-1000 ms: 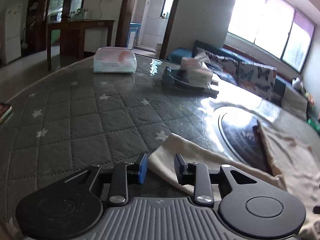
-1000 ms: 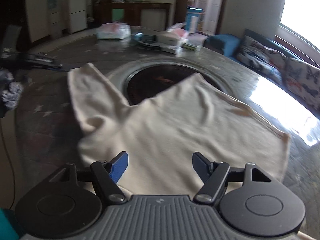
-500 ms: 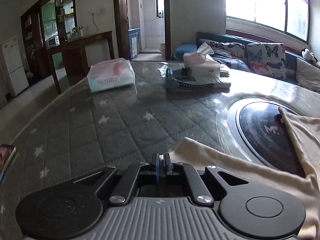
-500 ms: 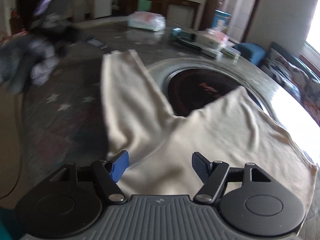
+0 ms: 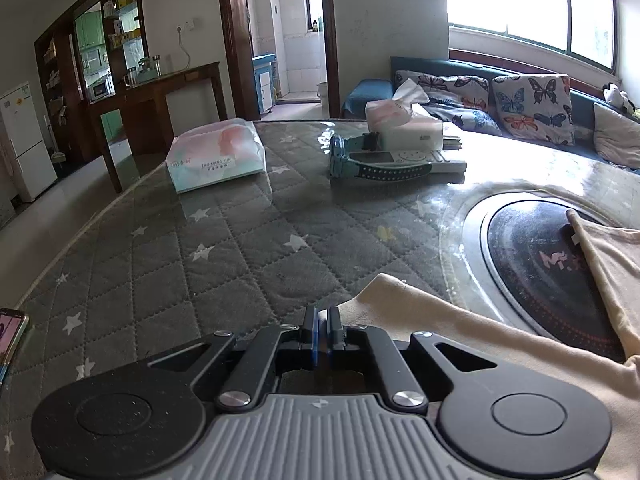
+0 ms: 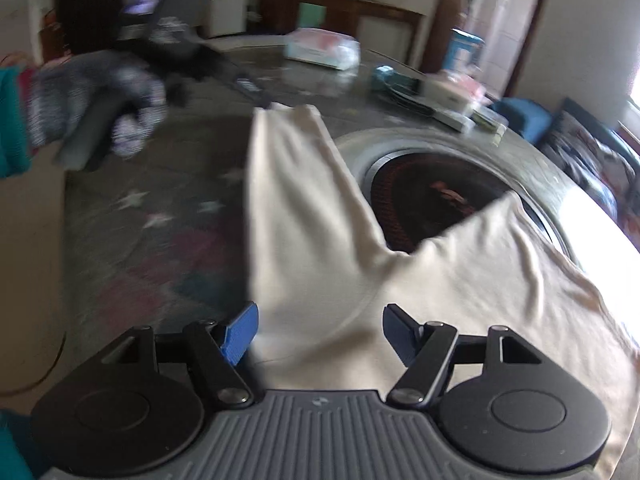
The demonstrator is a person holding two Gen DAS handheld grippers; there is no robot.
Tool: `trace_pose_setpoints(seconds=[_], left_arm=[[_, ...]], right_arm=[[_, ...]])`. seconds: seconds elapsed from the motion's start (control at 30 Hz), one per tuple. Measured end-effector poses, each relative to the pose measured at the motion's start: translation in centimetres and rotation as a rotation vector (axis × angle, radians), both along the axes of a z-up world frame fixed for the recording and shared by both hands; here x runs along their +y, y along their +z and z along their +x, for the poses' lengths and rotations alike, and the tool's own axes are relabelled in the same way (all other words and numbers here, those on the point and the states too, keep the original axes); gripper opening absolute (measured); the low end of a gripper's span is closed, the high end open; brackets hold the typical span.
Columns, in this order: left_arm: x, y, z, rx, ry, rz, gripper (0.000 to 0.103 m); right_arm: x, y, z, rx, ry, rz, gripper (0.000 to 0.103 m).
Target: Fold clothes
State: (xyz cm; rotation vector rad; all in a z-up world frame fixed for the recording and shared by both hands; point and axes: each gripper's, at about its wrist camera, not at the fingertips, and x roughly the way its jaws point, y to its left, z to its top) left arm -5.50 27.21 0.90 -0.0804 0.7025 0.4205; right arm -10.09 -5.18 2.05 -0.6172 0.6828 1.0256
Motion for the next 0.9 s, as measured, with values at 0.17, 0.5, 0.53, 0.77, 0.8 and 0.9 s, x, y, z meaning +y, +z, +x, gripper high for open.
trace_pose_setpoints(seconds=[0.17,0.5,0.53,0.77,0.8,0.9], left_arm=[[0.1,-0.2,-0.2,0.004,0.007,-0.014,0.004],[-0.1,0.1,-0.6,0.002,0.008,-0.012,0.005],[-0.1,0.3,-0.6,0.0,0.01,-0.006,0.005],[-1.6,2.1,-1.8,-0.031,-0.02,-0.002,0.006],[-2.1,2.5,-2.0,-0.036,-0.036,-0.001,0.006],[-4.5,3.3,-2.3,-0.045,-0.114,-0.018,0.006]], right_arm=[[-0.6,0.4,1.3,0.018,-0.096,0.023,0.071],[-4.4,2.6,0.9,-0.005,-0.08,0.017,0.071],[-5.3,2.7,1.5,-0.013,-0.113,0.0,0.071],[-10.1,1.6,1.6,-0.022,-0.18,-0.118,0.071],[-10.7,1.4,1.3,-0.023,-0.18,-0.13,0.071],[-11.8,1.4,0.3,-0.027,-0.172,-0.12,0.071]])
